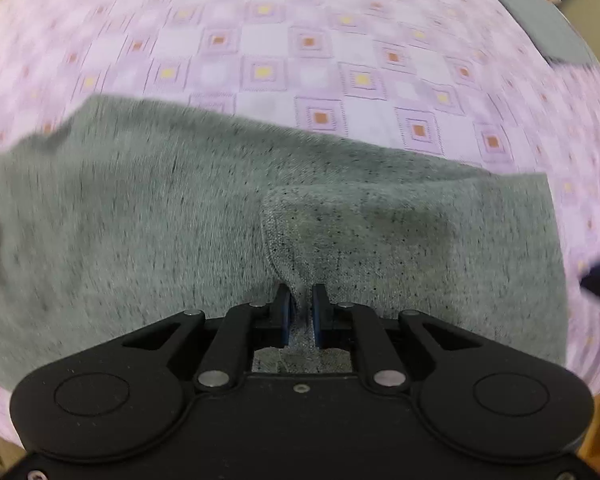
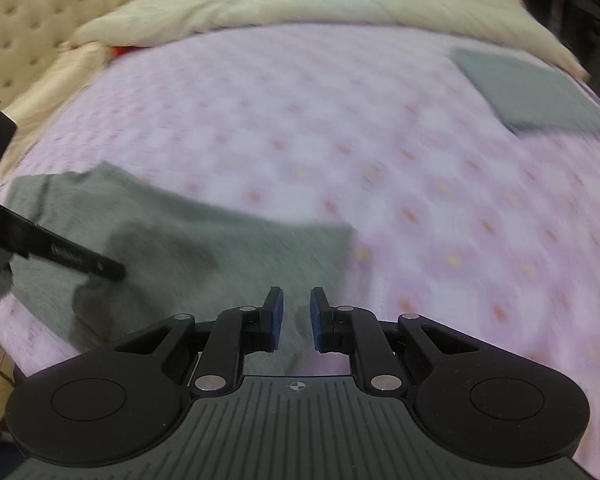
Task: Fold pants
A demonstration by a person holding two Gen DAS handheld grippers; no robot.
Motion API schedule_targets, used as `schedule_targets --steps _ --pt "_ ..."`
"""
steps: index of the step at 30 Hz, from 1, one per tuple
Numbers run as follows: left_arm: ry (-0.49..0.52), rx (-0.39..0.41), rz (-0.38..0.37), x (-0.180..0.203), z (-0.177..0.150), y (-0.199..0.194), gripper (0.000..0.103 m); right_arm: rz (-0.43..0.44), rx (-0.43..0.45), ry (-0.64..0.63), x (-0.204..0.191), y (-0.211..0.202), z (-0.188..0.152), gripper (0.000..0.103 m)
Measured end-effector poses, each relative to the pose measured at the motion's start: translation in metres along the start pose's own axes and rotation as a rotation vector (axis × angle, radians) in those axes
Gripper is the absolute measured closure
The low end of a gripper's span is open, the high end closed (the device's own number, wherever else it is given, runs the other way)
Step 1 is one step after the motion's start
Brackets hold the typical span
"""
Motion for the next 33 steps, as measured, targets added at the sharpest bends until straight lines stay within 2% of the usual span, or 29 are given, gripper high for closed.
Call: schedule_targets --steps 2,5,6,9,11,14,17,20,23,25,27,29,33 --pt "0.006 -0.003 0.007 0.003 -0.002 0.004 0.086 0.026 -0.033 -0.047 -0.002 0.020 0.010 0.088" --pt "-0.017 -0.006 -0.002 0.000 -0.005 0.007 0.085 -0.064 -0.163 -0.061 0.016 0.061 0.009 0.090" --pt "-0.024 -0.008 -0.011 0.000 -0.005 0.009 0.083 -0.048 -0.157 -0.050 0.022 0.064 0.008 0.091" --pt "-0.046 -0.003 -0.027 -0.003 -0.009 0.007 0.083 -0.049 -0.107 -0.032 0.025 0.043 0.008 0.089" --pt "-0.049 0.000 -0.024 -0.006 -0.014 0.003 0.083 -0.011 -0.041 -0.055 0.018 0.020 0.002 0.089" --pt "-0.054 -0.001 -0.021 -0.008 -0.011 0.002 0.083 0.036 0.005 -0.116 0.002 -0.008 -0.016 0.089" --pt "-0.063 -0.008 -0.023 -0.007 -0.009 0.005 0.083 0.073 -0.023 -0.183 -0.021 -0.025 -0.049 0.088" --pt "-0.069 -0.022 -0.020 -0.007 -0.007 0.009 0.083 0.116 -0.085 -0.178 -0.036 -0.032 -0.077 0.088" --pt "-0.069 -0.040 -0.016 -0.006 0.002 0.018 0.084 0.102 -0.125 -0.184 -0.046 -0.029 -0.097 0.088" --pt "-0.064 -0.054 -0.017 -0.005 0.005 0.022 0.084 0.077 -0.119 -0.167 -0.053 -0.022 -0.098 0.088" --pt "-0.053 -0.069 -0.014 -0.004 0.009 0.025 0.085 0.008 -0.093 -0.130 -0.056 -0.014 -0.093 0.088" --pt "-0.032 -0.084 -0.008 -0.002 0.014 0.027 0.085 -0.144 -0.081 -0.052 -0.051 -0.004 -0.088 0.088" --pt "0.027 -0.107 0.005 0.002 0.012 0.027 0.084 -0.344 -0.094 0.083 -0.048 0.004 -0.090 0.086"
Point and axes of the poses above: each gripper's, at about its wrist camera, not at the fingertips, and y roughly the way its jaws point, x to its right, z to its top, the point moved 6 cm from there along y, roughly the way its jaws point, and after that the axes turned 11 degrees about -x, right-handed, at the moved point
